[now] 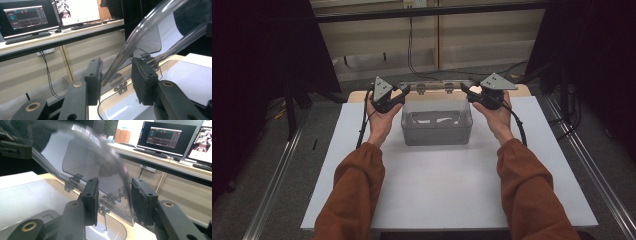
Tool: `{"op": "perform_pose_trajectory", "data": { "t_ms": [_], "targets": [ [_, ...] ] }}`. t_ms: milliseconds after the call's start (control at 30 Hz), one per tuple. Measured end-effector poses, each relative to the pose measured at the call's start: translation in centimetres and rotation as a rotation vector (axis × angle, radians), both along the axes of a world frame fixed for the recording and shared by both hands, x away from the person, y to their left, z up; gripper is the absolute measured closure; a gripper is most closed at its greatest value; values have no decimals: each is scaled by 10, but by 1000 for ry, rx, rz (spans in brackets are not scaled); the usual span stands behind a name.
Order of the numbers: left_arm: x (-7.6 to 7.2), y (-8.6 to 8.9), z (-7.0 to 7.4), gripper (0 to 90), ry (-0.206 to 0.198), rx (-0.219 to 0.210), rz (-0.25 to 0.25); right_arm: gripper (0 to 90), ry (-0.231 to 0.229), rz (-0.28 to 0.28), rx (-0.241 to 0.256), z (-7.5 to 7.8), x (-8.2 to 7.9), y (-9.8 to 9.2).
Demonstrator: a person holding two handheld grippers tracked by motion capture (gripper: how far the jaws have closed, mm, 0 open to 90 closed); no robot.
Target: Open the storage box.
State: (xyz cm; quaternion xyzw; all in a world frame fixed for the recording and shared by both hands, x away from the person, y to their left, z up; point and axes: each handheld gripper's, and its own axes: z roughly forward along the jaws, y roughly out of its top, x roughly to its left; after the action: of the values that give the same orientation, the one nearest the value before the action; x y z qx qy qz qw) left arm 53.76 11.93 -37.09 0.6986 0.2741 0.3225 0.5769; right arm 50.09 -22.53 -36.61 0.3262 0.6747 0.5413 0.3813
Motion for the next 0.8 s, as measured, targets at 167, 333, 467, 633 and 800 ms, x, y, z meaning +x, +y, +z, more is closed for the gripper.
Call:
{"op": "perform_pose_trajectory", "data": {
  "t_ms": [167,333,467,633,800],
  "targets": [
    [2,-1,2,610,0,-3,4,614,6,-7,3,-4,4,-2],
    [6,-1,3,611,1,-7,3,649,7,-8,-1,-3,7,-4],
    [8,-2,4,611,0,2,15,671,6,-12,1,-2,10,-4],
    [12,-1,4,603,1,1,19,669,8,-14,13,-1,15,-5],
    [17,-1,1,594,12,4,27,651,7,-13,5,-4,19,-4]
  ]
}}
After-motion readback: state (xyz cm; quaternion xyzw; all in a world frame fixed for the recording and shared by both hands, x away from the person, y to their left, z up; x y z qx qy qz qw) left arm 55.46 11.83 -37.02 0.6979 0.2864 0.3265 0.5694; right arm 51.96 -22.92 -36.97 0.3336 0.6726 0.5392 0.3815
